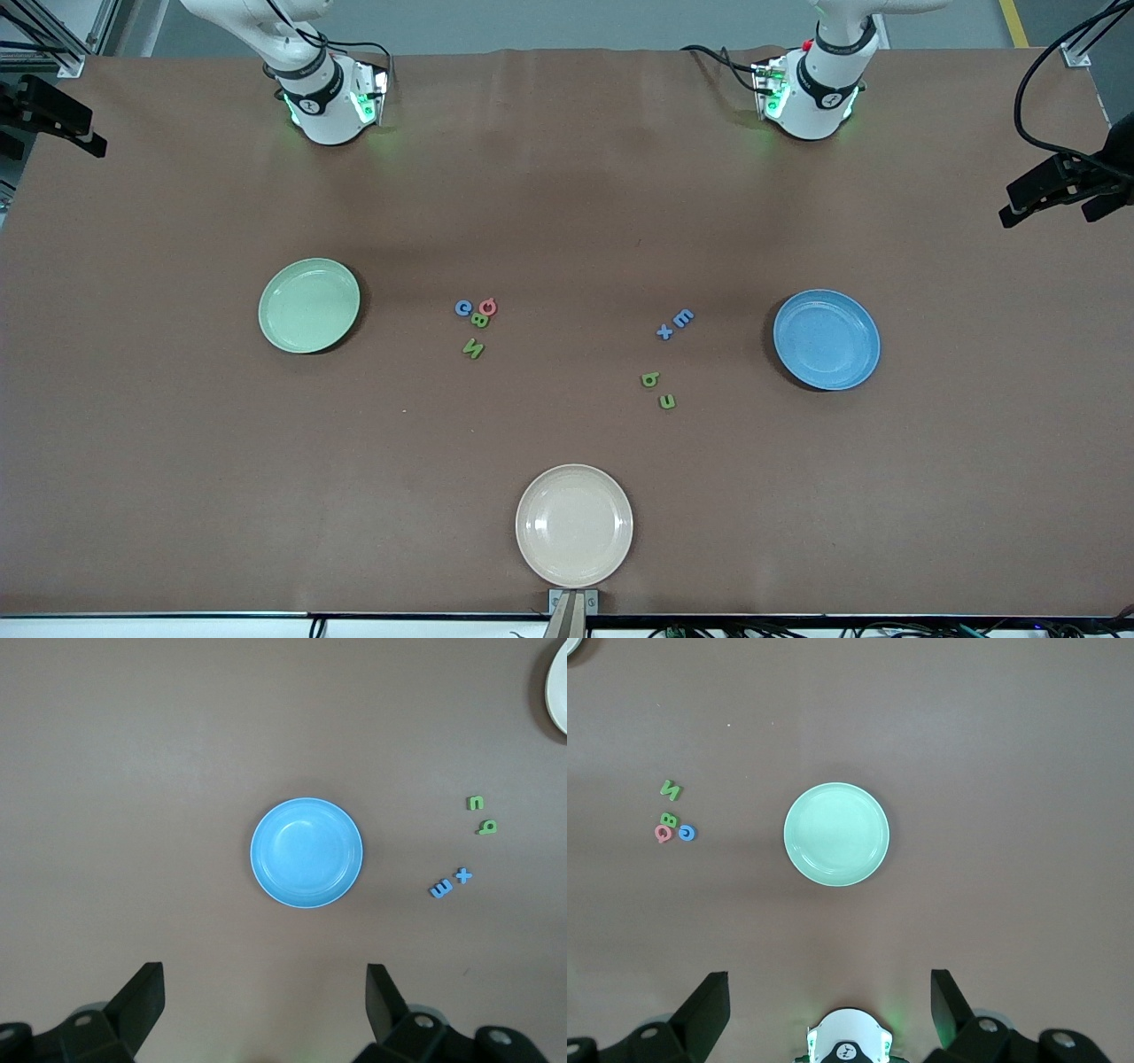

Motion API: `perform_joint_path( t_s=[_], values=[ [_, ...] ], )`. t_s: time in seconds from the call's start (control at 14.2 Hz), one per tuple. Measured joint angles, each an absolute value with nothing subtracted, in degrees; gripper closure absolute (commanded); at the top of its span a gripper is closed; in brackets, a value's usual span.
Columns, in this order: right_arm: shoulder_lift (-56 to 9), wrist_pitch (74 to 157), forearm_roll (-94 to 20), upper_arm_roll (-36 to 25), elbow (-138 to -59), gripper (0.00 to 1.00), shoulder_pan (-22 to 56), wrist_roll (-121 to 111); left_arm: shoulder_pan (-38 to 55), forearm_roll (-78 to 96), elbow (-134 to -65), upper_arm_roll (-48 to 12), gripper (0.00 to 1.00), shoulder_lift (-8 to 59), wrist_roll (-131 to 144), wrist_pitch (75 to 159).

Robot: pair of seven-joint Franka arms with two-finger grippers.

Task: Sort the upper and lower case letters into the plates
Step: 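Move both grippers from rest toward the foam letters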

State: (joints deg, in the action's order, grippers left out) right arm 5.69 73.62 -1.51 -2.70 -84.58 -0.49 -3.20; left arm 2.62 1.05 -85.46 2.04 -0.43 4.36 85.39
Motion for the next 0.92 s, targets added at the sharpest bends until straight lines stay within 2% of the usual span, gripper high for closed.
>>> perform_joint_path(
  t_s=[0.63,0.92],
  values=[
    [5.69,74.49,-1.54,-2.71,-84.58,0.00,-0.49,-1.61,2.62,1.05,-85.70,2.21,0.00,-0.35,4.34,85.15],
    [5.60,74.58,-1.54,-2.76,-84.58,0.00,-0.50,-1.39,3.03,1.16,-86.71,2.01,0.00,2.06,4.36,84.87]
  ],
)
